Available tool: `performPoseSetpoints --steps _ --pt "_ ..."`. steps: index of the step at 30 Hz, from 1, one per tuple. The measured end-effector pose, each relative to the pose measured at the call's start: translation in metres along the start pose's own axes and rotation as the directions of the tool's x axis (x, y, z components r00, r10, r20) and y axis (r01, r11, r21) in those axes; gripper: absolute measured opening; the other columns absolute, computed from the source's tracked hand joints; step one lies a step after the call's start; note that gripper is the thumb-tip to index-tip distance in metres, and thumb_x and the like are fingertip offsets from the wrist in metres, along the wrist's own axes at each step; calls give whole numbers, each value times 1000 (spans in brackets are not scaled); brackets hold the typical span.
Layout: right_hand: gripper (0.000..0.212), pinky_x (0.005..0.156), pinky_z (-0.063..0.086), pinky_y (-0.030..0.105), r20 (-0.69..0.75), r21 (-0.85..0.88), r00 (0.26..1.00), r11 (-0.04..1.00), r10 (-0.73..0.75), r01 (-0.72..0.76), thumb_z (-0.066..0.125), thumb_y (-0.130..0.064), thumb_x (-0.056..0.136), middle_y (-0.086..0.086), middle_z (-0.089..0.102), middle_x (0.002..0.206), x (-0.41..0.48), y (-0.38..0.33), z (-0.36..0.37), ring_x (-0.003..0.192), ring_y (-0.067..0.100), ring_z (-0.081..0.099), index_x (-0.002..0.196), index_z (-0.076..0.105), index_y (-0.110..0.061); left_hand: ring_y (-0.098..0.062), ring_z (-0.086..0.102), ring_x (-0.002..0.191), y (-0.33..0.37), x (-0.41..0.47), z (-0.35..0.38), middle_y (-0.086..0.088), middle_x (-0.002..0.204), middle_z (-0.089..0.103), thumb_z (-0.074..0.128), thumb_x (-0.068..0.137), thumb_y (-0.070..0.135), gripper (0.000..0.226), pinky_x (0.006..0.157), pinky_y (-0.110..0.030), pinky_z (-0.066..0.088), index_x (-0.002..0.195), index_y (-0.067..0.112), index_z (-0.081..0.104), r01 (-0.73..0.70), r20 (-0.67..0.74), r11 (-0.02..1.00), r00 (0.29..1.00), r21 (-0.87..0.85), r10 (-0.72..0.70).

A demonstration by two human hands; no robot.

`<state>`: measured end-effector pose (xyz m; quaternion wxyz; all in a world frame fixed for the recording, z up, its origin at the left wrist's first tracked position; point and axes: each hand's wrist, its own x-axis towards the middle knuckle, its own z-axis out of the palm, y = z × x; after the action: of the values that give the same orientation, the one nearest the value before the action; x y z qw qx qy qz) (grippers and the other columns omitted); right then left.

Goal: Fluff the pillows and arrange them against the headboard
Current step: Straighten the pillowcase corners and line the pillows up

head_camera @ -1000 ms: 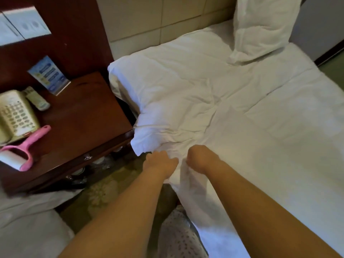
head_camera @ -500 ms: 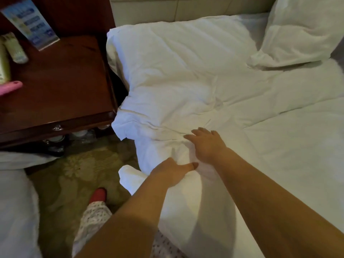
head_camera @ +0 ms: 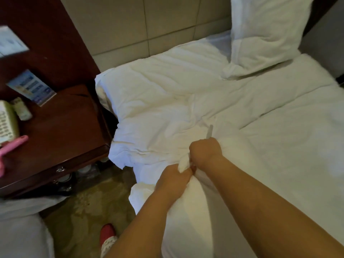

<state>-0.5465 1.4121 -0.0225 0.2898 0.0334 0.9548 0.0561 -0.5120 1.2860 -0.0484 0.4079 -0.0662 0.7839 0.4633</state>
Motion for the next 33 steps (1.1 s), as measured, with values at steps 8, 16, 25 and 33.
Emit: performPoseSetpoints --steps 8,16,25,33 --pt "14 97 34 32 -248 187 907 935 341 -301 54 -15 88 2 67 108 -88 77 -101 103 21 61 99 64 -17 -21 71 81 131 -58 9 2 85 75 65 80 51 24 82 -44 58 81 29 73 -286 56 957 956 -55 289" --pt "22 91 36 36 -651 372 562 860 510 -349 44 -10 92 4 66 108 -183 120 -246 104 27 60 101 62 -18 -10 54 56 279 -145 -32 10 54 62 66 77 32 21 61 -29 44 59 22 68 -756 -67 648 644 93 762" --pt "16 82 39 36 -898 409 149 910 414 -65 51 -14 86 11 65 106 -199 113 -395 103 33 56 95 63 -11 -26 63 75 399 -201 -132 1 69 68 51 88 49 36 68 -41 51 79 18 65 -782 -275 222 67 582 959" --pt "20 85 38 38 -876 405 253 911 411 -77 48 -11 87 7 65 109 -47 107 -438 108 30 56 99 64 -15 -26 61 63 434 -69 -202 4 52 60 52 87 52 35 62 -37 48 65 26 60 -766 -271 333 214 550 939"
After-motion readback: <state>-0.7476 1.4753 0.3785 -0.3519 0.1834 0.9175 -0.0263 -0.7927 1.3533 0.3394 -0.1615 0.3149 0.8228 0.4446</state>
